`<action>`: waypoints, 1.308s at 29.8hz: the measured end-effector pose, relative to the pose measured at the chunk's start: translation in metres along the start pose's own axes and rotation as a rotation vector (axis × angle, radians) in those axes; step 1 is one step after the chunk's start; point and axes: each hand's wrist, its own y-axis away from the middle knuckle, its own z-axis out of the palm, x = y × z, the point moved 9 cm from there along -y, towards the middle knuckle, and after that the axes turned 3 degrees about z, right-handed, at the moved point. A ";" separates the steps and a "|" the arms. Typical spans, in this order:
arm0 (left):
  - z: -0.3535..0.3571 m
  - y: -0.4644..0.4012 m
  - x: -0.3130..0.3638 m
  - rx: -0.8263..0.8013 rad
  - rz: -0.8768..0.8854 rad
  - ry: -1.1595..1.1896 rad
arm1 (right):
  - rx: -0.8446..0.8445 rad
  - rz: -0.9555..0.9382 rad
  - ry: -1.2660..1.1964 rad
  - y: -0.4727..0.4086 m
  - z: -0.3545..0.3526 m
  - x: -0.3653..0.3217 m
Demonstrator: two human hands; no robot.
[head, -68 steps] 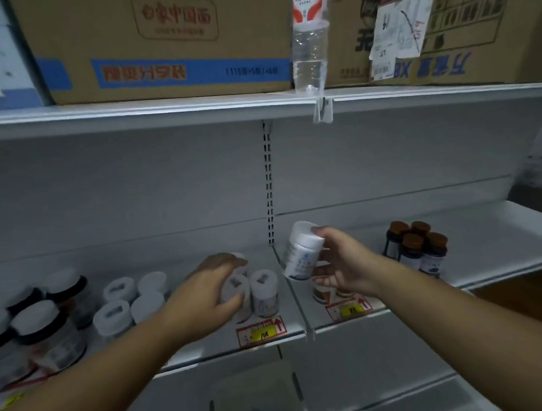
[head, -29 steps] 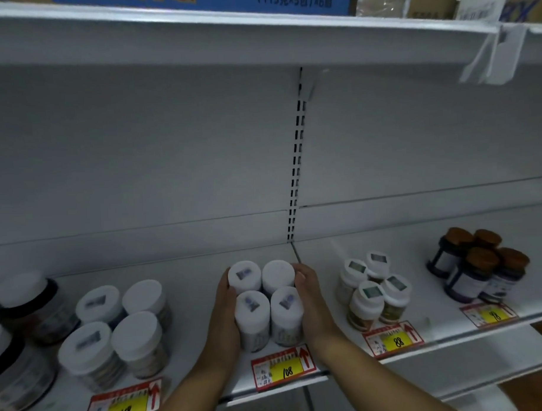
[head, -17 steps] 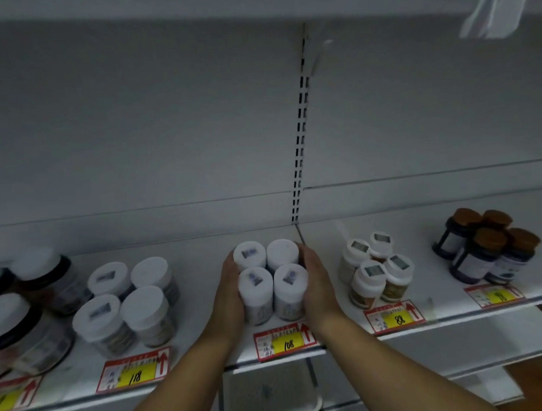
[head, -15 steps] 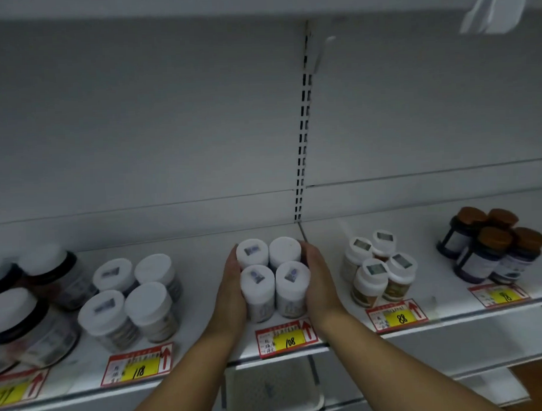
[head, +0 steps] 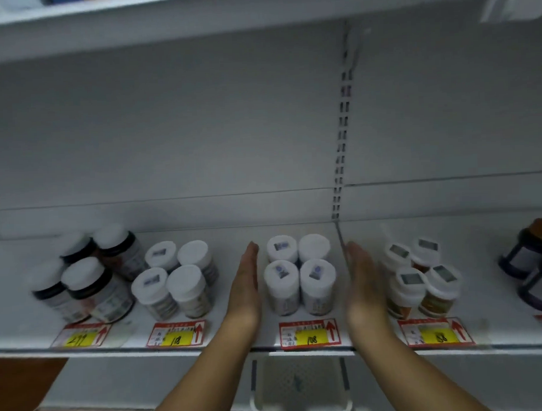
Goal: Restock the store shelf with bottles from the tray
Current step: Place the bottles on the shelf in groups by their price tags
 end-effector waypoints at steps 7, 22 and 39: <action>-0.092 0.080 0.079 0.433 0.475 -0.026 | -0.354 -0.391 -0.248 0.080 0.048 -0.082; -0.207 -0.011 -0.002 0.174 0.136 -0.138 | -0.295 0.003 0.071 0.051 0.231 0.043; -0.184 -0.038 0.004 0.027 0.143 0.081 | -0.140 -0.042 -0.003 0.046 0.225 0.044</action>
